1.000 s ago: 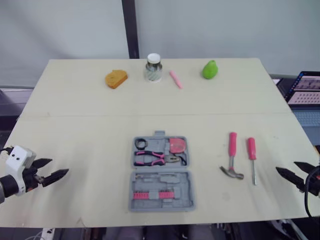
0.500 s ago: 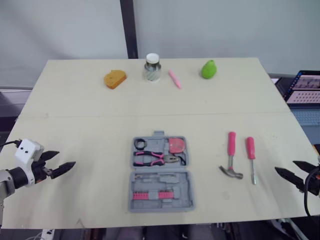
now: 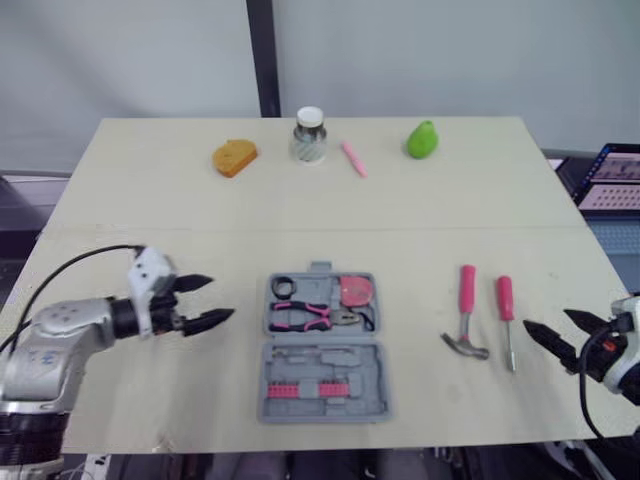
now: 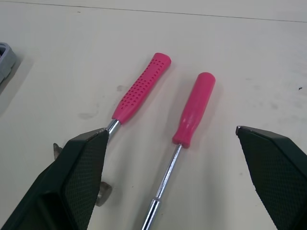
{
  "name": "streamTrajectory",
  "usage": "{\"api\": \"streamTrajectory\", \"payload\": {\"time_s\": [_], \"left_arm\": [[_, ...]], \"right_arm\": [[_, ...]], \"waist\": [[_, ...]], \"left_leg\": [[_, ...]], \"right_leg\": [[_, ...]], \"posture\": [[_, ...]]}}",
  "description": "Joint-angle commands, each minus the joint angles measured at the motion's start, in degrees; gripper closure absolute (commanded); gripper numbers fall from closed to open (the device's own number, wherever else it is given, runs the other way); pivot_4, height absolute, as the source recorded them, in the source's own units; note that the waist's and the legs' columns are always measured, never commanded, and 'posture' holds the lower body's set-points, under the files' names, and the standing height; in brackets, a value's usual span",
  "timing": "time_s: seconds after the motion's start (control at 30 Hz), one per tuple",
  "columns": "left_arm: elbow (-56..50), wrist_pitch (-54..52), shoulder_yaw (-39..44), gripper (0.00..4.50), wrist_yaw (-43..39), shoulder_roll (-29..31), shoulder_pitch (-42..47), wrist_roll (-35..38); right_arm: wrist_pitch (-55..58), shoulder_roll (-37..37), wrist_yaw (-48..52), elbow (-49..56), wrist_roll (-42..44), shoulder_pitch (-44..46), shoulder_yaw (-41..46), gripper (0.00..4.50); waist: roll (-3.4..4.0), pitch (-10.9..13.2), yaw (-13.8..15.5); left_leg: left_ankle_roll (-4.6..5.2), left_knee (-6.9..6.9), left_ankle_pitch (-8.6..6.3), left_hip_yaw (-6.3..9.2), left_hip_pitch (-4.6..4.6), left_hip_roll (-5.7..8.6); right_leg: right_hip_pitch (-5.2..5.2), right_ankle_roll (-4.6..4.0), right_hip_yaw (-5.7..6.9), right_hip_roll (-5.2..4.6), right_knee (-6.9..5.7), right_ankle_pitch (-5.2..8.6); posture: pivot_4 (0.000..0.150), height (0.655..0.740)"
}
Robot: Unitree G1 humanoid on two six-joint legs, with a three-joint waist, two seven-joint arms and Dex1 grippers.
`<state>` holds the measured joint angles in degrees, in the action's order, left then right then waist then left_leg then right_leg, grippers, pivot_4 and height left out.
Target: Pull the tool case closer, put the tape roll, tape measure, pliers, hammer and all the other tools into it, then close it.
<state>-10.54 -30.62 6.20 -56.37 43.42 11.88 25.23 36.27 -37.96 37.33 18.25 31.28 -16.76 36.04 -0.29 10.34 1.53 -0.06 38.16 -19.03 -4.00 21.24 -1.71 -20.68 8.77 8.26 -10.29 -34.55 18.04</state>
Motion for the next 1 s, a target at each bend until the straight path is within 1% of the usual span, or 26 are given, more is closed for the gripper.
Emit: {"api": "streamTrajectory", "payload": {"time_s": [0.03, 0.07, 0.2, 0.33, 0.47, 0.6, 0.7, 0.8, 1.0], "left_arm": [[-3.26, 2.28, -7.08, 0.03, -2.33, -2.76, 5.33, -0.71], [-3.15, 3.07, -8.31, 0.03, -2.59, -3.52, 6.45, -1.15], [-1.41, 8.79, -15.0, 0.03, -3.72, -10.53, 12.65, -2.99], [-0.22, 14.15, -20.98, 0.03, -5.92, -15.46, 13.98, -5.12], [1.08, 17.36, -24.23, 0.03, -6.77, -18.35, 14.3, -6.9], [2.58, 19.91, -24.88, 0.03, -5.91, -20.6, 14.81, -8.15], [3.16, 20.69, -24.69, 0.0, -5.26, -21.44, 14.67, -8.68], [3.22, 20.87, -24.7, 0.0, -4.77, -21.84, 14.48, -8.95], [3.02, 20.7, -25.42, 0.0, -4.06, -22.77, 14.11, -9.71]], "right_arm": [[5.83, 1.54, -7.16, 8.12, 0.36, 0.13, -1.71, 0.0], [7.75, 2.07, -8.57, 9.52, 0.84, 0.36, -2.29, 0.0], [14.77, 5.95, -16.82, 15.44, 0.62, 3.19, -7.35, 0.0], [18.28, 11.1, -24.85, 17.87, -1.74, 6.88, -11.48, 0.0], [22.8, 14.07, -30.5, 18.33, -3.92, 9.63, -14.62, 0.0], [28.63, 15.63, -33.79, 18.62, -4.23, 11.73, -14.55, 0.0], [30.07, 16.21, -34.64, 18.76, -4.9, 12.92, -14.33, 0.83], [30.75, 16.35, -34.64, 18.73, -5.11, 13.29, -14.23, 2.29], [32.63, 17.06, -34.93, 17.88, -5.93, 14.21, -14.87, 2.29]], "waist": [[0.01, -0.01, -0.01], [0.01, -0.01, -0.06], [0.02, -0.02, -0.13], [0.06, -0.04, -0.14], [0.08, -0.05, -0.13], [0.08, -0.05, -0.03], [0.09, -0.06, -0.1], [0.09, -0.06, -0.14], [0.09, -0.06, -0.11]], "left_leg": [[0.01, 0.03, 0.0, -0.01, -0.01, 0.02], [0.01, 0.04, 0.01, -0.02, 0.0, 0.03], [-0.01, 0.02, 0.02, -0.03, 0.0, -0.01], [0.0, 0.03, 0.03, -0.07, 0.0, 0.01], [0.0, 0.04, 0.03, -0.08, 0.06, 0.02], [0.04, 0.07, 0.05, -0.08, 0.07, 0.02], [0.05, 0.08, 0.05, -0.07, 0.09, 0.02], [0.05, 0.06, 0.05, -0.07, 0.09, 0.02], [0.05, 0.07, 0.05, -0.07, 0.1, 0.02]], "right_leg": [[0.01, 0.0, -0.02, 0.0, -0.01, 0.0], [0.01, 0.0, -0.04, 0.0, -0.01, 0.0], [-0.03, 0.0, -0.06, 0.06, -0.03, 0.0], [-0.05, 0.0, -0.13, 0.06, 0.0, 0.0], [-0.11, 0.0, -0.16, 0.07, 0.01, 0.0], [-0.1, 0.0, -0.17, 0.07, -0.01, 0.0], [-0.1, 0.0, -0.19, 0.07, -0.01, 0.0], [-0.13, 0.0, -0.19, 0.07, -0.01, 0.0], [-0.13, 0.0, -0.19, 0.07, -0.02, 0.0]], "posture": [[0.15, 0.74], [0.15, 0.74], [0.15, 0.74], [0.15, 0.74], [0.15, 0.74], [0.15, 0.74], [0.15, 0.74], [0.15, 0.74], [0.15, 0.74]]}}
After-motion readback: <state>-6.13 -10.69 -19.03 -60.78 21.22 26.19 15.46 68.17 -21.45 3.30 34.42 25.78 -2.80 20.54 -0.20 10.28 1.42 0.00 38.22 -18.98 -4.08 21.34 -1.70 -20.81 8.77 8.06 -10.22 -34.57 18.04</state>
